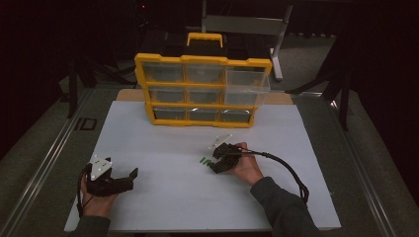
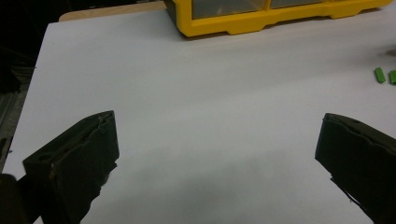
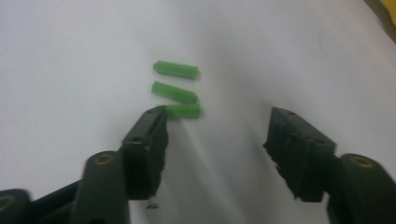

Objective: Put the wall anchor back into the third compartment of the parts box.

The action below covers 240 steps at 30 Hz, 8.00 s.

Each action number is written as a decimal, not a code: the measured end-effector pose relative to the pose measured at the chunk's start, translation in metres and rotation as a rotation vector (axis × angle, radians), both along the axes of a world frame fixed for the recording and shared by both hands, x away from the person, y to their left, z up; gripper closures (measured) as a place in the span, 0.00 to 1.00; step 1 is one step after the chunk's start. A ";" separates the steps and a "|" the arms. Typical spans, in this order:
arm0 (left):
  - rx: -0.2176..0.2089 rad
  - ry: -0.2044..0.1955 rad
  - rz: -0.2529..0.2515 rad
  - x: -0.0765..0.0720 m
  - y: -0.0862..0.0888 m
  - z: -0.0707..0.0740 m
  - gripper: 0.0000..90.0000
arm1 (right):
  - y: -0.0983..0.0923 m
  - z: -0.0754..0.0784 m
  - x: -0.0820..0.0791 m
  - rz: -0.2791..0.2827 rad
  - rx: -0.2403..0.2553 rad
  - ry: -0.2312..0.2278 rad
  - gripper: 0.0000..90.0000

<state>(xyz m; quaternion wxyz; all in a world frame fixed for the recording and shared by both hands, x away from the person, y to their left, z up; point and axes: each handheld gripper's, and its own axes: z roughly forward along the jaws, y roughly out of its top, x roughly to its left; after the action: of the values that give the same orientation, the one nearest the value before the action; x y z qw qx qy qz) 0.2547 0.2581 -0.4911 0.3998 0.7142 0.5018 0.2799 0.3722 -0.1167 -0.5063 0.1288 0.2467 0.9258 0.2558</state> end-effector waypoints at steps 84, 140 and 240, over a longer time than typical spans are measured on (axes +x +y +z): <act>0.002 0.001 -0.004 0.001 -0.001 0.000 0.00 | -0.009 0.049 0.008 -0.030 0.018 0.131 0.93; 0.002 -0.003 -0.004 0.000 -0.002 -0.001 0.00 | -0.032 0.150 0.007 0.046 0.078 0.128 0.94; 0.004 0.001 -0.007 0.000 -0.002 -0.001 0.00 | -0.079 0.272 0.034 -0.082 0.217 0.003 0.94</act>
<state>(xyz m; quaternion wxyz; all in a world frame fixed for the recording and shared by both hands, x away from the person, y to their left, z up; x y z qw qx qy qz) 0.2552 0.2562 -0.4922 0.3992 0.7167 0.4990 0.2793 0.4063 -0.1957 -0.2340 0.1101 0.2971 0.8821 0.3486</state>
